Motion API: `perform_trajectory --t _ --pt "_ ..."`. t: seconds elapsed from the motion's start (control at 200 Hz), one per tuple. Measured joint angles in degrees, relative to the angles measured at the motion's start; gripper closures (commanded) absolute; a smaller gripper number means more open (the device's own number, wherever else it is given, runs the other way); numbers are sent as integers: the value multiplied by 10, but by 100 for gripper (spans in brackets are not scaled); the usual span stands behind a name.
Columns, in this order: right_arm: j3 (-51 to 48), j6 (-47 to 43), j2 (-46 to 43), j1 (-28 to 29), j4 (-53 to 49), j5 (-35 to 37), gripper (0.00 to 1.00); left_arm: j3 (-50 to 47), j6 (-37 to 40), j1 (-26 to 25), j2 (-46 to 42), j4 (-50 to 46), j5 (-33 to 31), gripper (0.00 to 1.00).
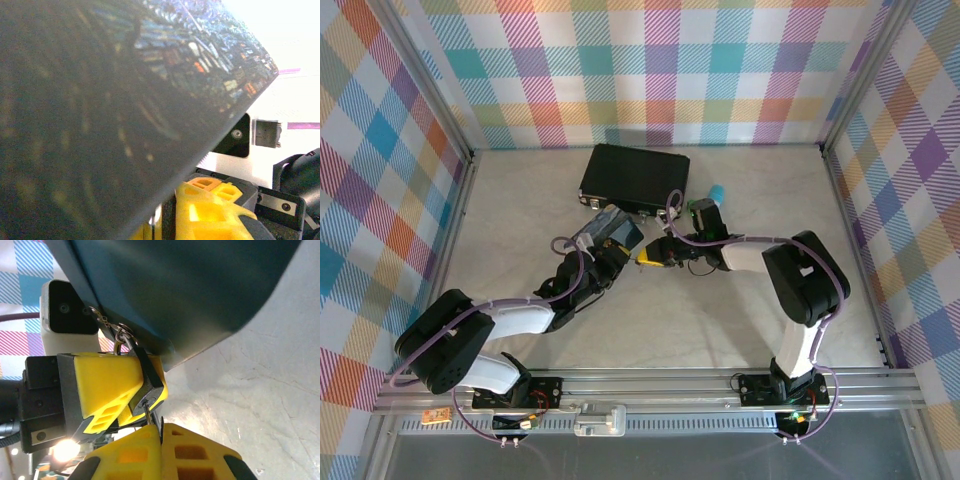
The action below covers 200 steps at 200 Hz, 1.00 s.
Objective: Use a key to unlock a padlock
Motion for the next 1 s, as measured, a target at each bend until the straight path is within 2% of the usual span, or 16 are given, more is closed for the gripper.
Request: perform_trajectory --t 0.245,0.43,0.525,1.0 --pt "-3 -80 -31 7 -49 53 100 32 36 11 -9 -70 28 100" --pt "-3 -108 -66 27 -84 112 100 57 68 12 -47 -158 16 100" --pt "-3 -108 -77 34 -90 130 100 69 84 8 -64 -196 -3 100" --pt "-53 -54 -63 41 -13 147 100 76 106 -9 -50 -235 -52 100"
